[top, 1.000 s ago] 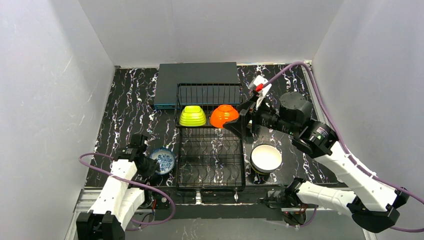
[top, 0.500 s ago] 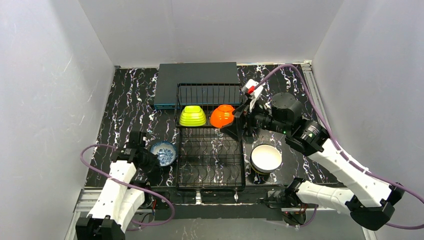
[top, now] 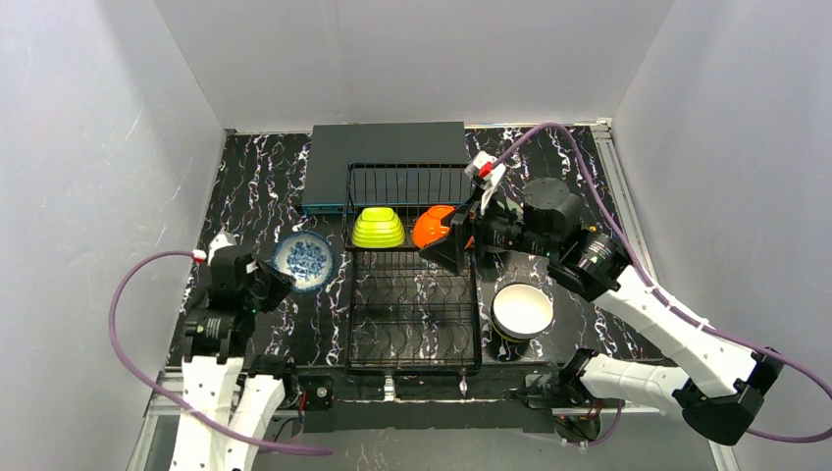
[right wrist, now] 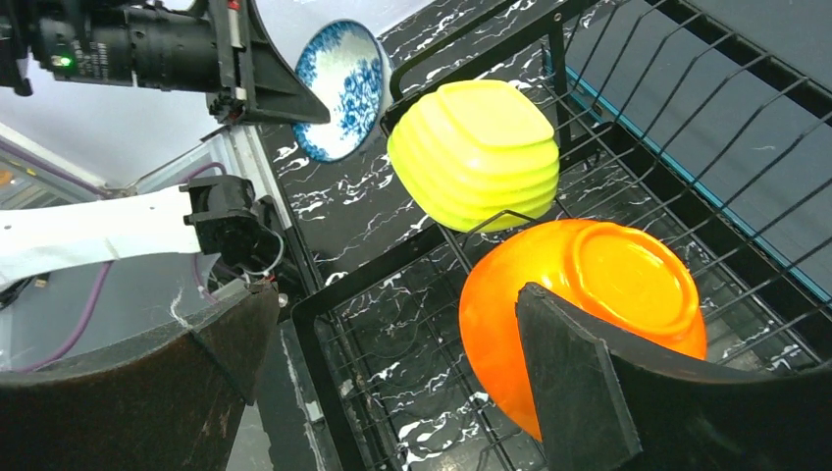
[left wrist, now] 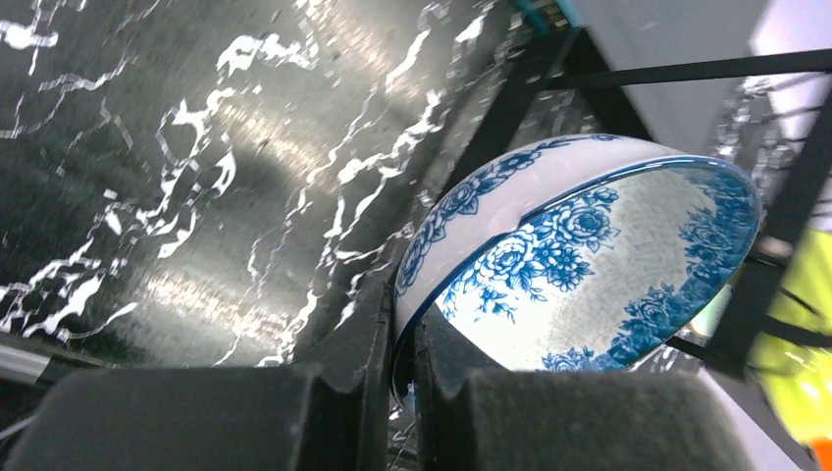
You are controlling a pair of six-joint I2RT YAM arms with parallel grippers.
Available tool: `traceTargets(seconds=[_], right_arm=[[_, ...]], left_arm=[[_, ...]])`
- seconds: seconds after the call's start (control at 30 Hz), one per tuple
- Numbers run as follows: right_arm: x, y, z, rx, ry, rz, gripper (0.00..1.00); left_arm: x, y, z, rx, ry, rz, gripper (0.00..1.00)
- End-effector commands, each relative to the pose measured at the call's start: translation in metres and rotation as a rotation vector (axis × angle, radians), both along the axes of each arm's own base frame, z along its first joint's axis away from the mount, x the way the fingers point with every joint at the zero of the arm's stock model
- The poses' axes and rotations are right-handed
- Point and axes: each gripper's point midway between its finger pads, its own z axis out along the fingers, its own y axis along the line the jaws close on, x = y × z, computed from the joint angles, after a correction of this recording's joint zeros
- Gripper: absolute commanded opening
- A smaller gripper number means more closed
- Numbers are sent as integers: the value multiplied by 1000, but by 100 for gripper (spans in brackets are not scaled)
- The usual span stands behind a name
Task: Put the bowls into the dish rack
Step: Pick up the bowl from the center of the board, then adjust the bowl.
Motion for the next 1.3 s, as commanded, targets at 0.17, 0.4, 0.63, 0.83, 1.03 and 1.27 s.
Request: traceTargets(seconds=[0.17, 0.4, 0.63, 0.83, 1.03, 1.27], right_arm=[[-7, 24, 20, 141, 39, 89, 99], [-11, 31, 28, 197, 79, 120, 99], [-12, 35, 39, 243, 78, 132, 99], [-10, 41, 47, 272, 96, 144, 99], [1, 44, 57, 301, 104, 96, 99], [16, 44, 66, 321, 109, 13, 99]], left_arm=[[4, -22, 118, -12, -505, -177, 0], [9, -49, 159, -78, -558, -326, 0], [19, -58, 197, -98, -591, -372, 0], [31, -66, 211, -151, -571, -392, 0], [47, -80, 214, -180, -523, -434, 0], [66, -118, 207, -80, -454, -528, 0]])
